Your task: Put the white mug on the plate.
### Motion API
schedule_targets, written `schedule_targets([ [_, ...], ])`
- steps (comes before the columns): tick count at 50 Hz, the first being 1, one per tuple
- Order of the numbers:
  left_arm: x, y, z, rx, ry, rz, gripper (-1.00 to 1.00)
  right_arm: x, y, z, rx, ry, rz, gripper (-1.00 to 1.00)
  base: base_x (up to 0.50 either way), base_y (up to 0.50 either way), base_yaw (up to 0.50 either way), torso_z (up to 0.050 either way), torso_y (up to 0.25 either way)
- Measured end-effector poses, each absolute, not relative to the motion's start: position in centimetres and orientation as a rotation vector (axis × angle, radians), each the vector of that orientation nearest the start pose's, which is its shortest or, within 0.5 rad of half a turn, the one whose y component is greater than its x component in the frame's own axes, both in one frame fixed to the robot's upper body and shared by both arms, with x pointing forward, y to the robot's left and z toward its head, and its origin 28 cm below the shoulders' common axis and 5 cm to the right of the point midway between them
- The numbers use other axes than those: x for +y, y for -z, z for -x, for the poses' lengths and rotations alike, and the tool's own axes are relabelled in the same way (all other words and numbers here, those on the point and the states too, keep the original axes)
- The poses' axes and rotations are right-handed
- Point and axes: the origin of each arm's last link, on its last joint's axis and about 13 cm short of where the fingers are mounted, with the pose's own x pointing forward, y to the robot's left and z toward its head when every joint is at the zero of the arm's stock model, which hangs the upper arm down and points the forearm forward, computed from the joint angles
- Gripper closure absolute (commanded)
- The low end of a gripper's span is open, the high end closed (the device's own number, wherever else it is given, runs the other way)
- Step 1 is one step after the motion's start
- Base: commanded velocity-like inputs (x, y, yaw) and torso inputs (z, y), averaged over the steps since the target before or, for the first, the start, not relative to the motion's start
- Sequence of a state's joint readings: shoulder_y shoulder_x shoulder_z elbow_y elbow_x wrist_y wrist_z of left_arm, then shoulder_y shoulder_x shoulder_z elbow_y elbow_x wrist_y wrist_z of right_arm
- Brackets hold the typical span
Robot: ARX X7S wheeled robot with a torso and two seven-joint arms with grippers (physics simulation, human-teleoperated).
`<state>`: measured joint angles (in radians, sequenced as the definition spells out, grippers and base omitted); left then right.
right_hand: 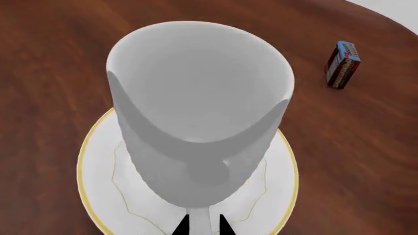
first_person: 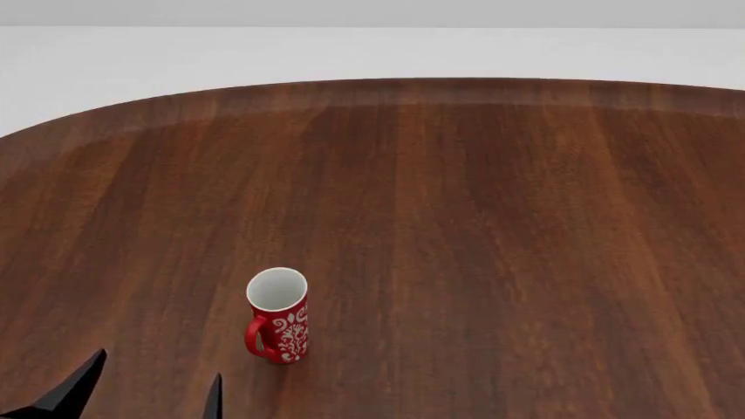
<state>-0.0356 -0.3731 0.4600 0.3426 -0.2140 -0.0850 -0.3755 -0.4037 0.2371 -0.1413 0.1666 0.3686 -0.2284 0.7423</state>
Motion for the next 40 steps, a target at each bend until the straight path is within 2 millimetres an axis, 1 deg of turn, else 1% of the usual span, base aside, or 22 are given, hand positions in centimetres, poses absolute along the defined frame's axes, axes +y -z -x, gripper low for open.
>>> schedule_targets([
  [40,18.3,-7.6,-18.5,-0.186,0.162,-0.074,-1.0,-13.4,7.0,-7.6,0.422,0.689,-0.024,1.0,0.0,0.0,0.0,0.0,0.0],
])
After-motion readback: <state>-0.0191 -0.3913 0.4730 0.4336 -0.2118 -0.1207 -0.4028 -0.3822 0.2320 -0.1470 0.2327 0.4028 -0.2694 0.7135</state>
